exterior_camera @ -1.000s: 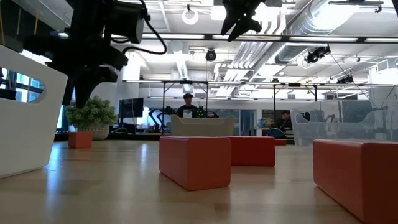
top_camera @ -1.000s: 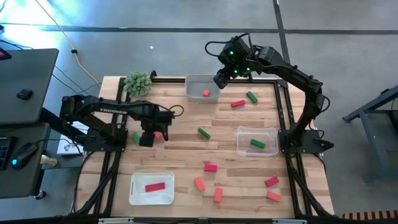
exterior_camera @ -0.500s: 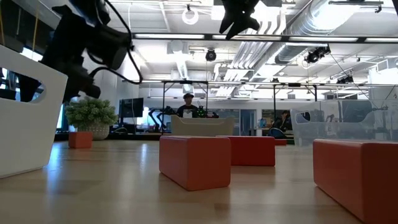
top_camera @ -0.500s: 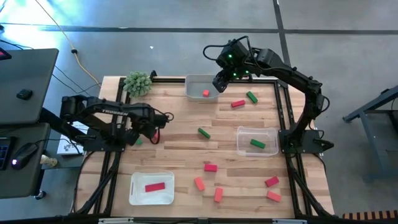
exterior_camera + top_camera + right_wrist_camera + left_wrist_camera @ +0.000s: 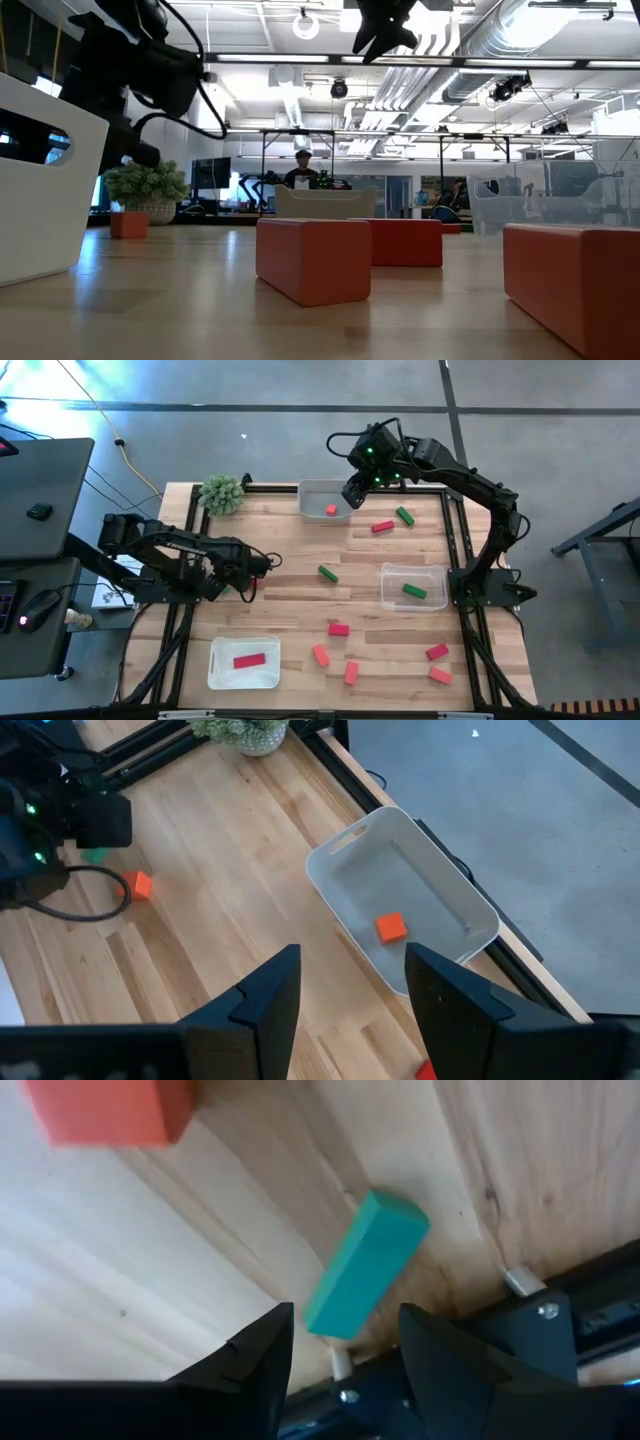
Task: Sort & place blocks by color
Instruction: Put the light green wooden block into the transparent bin
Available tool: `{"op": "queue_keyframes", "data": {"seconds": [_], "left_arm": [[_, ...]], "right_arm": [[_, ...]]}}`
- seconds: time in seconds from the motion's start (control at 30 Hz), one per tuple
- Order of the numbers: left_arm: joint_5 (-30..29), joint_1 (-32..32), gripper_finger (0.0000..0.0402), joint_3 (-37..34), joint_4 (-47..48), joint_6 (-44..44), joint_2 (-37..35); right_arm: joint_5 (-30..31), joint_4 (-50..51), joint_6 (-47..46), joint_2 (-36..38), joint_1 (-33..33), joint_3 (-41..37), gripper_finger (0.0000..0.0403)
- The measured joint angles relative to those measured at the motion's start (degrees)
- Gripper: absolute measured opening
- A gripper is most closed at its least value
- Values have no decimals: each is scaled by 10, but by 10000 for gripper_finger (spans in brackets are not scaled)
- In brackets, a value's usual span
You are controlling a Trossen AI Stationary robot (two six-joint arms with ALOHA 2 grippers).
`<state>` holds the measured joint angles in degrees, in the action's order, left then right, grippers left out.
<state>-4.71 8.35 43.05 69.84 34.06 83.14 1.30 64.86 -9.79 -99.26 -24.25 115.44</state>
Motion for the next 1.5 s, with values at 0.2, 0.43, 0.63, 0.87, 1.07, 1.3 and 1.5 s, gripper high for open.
{"op": "queue_keyframes", "data": {"seconds": [0.2, 0.43, 0.63, 0.87, 1.07, 1.3, 1.5], "left_arm": [[2, -6, 170, 0, 2, -3, 56], [1, -18, 170, 0, 2, 4, 108], [-3, -26, 170, 0, -33, -8, 141], [-9, -26, 170, 1, -42, -21, 156], [-11, -26, 144, 1, -49, -24, 157], [-10, -26, 68, 1, -47, -24, 157], [-2, -25, 68, 12, -36, -28, 158]], "right_arm": [[0, 0, 0, 0, 0, 0, 170], [0, 0, 0, 0, 0, 0, 170], [0, 0, 0, 0, 0, 0, 170], [0, 0, -1, 0, 0, 0, 170], [0, 0, -2, 0, 0, 0, 170], [0, 0, -2, 0, 0, 0, 170], [0, 0, -2, 0, 0, 0, 170]]}}
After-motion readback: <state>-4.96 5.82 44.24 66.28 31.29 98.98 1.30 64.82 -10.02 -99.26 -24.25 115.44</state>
